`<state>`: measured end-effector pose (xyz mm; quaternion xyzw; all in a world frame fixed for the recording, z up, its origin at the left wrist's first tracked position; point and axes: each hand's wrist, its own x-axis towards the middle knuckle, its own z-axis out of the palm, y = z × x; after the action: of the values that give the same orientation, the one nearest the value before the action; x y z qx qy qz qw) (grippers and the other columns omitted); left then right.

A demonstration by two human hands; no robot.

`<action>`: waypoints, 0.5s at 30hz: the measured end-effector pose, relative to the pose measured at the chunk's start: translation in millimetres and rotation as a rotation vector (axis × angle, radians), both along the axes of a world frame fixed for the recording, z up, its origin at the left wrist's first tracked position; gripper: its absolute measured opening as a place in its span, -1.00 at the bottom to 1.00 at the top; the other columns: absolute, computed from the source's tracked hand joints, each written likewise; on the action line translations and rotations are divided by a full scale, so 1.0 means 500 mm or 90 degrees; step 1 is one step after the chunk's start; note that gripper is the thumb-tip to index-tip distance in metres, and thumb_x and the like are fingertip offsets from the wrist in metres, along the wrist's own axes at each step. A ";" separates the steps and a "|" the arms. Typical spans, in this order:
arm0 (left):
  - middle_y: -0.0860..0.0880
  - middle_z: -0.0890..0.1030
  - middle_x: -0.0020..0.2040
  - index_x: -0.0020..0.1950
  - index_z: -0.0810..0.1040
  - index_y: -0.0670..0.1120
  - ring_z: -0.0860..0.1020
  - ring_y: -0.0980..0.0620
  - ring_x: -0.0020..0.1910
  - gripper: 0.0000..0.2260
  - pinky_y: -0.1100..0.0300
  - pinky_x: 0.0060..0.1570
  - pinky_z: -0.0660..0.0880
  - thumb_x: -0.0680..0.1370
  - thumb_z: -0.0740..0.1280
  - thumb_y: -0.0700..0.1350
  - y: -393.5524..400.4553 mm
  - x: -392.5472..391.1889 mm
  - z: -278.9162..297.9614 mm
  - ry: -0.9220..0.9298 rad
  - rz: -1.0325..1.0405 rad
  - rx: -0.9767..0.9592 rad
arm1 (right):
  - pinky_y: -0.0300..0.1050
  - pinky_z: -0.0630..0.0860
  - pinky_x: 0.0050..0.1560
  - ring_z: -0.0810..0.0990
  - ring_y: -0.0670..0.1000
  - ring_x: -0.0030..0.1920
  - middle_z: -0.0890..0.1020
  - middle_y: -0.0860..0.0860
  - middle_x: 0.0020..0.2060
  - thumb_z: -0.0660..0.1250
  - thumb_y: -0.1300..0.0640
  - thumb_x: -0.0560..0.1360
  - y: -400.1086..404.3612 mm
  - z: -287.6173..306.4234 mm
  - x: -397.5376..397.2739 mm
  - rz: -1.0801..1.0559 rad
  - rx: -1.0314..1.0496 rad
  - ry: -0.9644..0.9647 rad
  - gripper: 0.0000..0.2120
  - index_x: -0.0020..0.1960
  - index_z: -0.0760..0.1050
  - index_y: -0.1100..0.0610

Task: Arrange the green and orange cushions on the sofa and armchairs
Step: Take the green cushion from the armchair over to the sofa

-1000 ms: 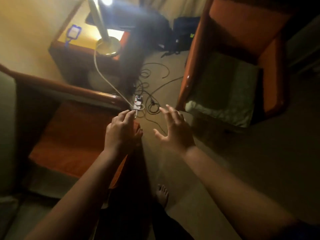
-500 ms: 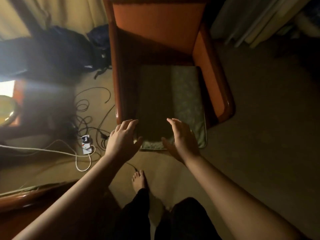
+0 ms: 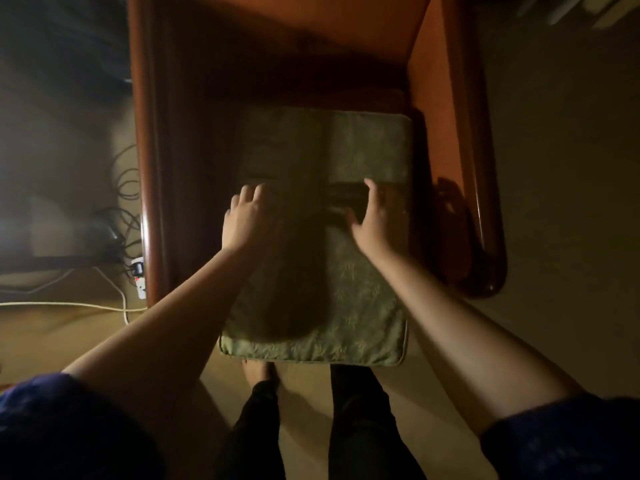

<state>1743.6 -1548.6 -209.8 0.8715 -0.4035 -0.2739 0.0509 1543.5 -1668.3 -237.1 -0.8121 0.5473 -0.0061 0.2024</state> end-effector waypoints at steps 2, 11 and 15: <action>-0.19 0.39 0.37 0.45 0.34 -0.13 0.37 -0.26 0.32 -0.47 -0.18 0.19 0.40 0.54 0.36 -0.01 -0.090 0.023 -0.029 -0.026 -0.034 0.013 | 0.27 0.46 0.25 0.44 0.25 0.36 0.47 0.17 0.36 0.39 -0.13 0.52 -0.081 -0.024 0.059 0.030 -0.009 -0.003 -0.37 0.50 0.34 0.07; -0.17 0.35 0.43 0.47 0.31 -0.10 0.34 -0.22 0.37 -0.53 -0.15 0.26 0.38 0.66 0.12 0.15 -0.389 0.138 -0.168 -0.059 -0.135 0.008 | 0.30 -0.02 0.55 0.24 0.22 0.53 0.34 0.19 0.51 0.05 -0.49 0.51 -0.349 -0.162 0.202 0.231 -0.030 0.120 -0.10 0.58 0.22 0.15; -0.19 0.43 0.31 0.33 0.40 -0.13 0.36 -0.22 0.33 -0.45 -0.14 0.27 0.34 0.63 0.03 0.28 -0.388 0.145 -0.156 -0.142 -0.190 -0.018 | 0.27 0.22 0.39 0.45 0.21 0.31 0.58 0.15 0.23 0.11 -0.53 0.41 -0.352 -0.148 0.203 0.189 -0.077 0.073 -0.11 0.41 0.36 0.16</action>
<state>1816.3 -1742.6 -287.7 0.8260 -0.5355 -0.1746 -0.0228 1645.1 -1844.3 -310.9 -0.8937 0.4306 0.0372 0.1203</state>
